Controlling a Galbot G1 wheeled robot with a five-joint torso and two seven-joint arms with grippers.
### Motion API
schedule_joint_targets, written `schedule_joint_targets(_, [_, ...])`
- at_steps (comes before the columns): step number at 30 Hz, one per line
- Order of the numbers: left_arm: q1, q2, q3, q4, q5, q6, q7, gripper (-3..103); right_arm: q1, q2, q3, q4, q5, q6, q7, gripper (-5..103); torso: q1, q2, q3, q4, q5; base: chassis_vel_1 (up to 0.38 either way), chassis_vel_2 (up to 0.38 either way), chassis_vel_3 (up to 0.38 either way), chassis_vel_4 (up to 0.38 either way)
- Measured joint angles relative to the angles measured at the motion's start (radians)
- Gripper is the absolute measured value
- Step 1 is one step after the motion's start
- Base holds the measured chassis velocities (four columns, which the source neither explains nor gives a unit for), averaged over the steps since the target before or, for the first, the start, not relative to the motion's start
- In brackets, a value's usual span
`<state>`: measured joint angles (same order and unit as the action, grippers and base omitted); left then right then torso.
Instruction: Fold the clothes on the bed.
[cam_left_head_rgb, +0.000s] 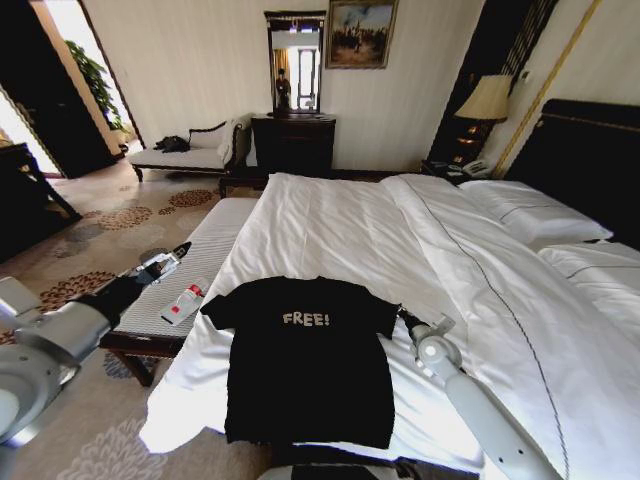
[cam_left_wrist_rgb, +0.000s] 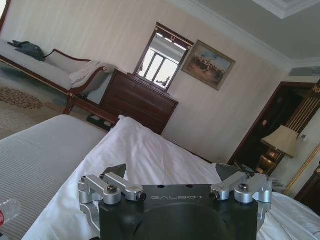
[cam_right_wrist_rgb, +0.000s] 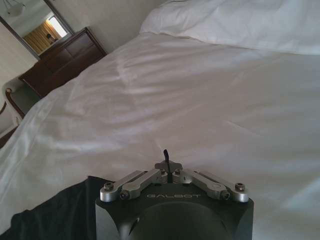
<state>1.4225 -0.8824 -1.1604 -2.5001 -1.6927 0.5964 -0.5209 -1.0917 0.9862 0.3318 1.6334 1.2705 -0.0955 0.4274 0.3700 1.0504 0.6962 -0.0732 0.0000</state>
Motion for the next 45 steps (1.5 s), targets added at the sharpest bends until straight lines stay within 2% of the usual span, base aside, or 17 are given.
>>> schedule_joint_targets(10, [-0.025, 0.007, 0.037, 0.0, 0.008, -0.001, 0.0, 100, -0.023, -0.001, 0.003, 0.121, -0.015, 0.047, -0.058, 0, 0.0, 0.0, 0.0, 0.0, -0.0002, 0.0, 0.0, 0.0, 0.0])
schedule_joint_targets(15, [-0.026, 0.016, 0.041, 0.0, 0.011, -0.002, 0.0, 100, 0.0, 0.014, -0.059, 0.132, -0.048, 0.068, -0.088, 0, 0.0, 0.0, 0.0, 0.0, -0.0001, 0.0, 0.0, 0.0, 0.0])
schedule_joint_targets(23, [-0.029, 0.027, 0.038, 0.014, 0.013, -0.004, 0.0, 100, 0.063, 0.07, -0.19, 0.088, -0.11, 0.133, -0.16, 0, 0.0, 0.0, 0.0, 0.0001, -0.0001, 0.0, 0.0, 0.0, 0.0])
schedule_joint_targets(32, [-0.052, 0.021, 0.064, 0.037, 0.019, -0.004, -0.001, 100, 0.105, 0.091, -0.287, 0.037, -0.137, 0.176, -0.222, 0, 0.0, 0.0, 0.0, -0.0001, -0.0002, 0.0, 0.0, 0.0, 0.0])
schedule_joint_targets(45, [-0.073, 0.013, 0.093, 0.062, 0.031, -0.004, -0.002, 100, 0.157, 0.182, -0.397, -0.075, -0.189, 0.202, -0.253, 0, 0.0, 0.0, 0.0, 0.0, -0.0001, 0.0, 0.0, 0.0, 0.0])
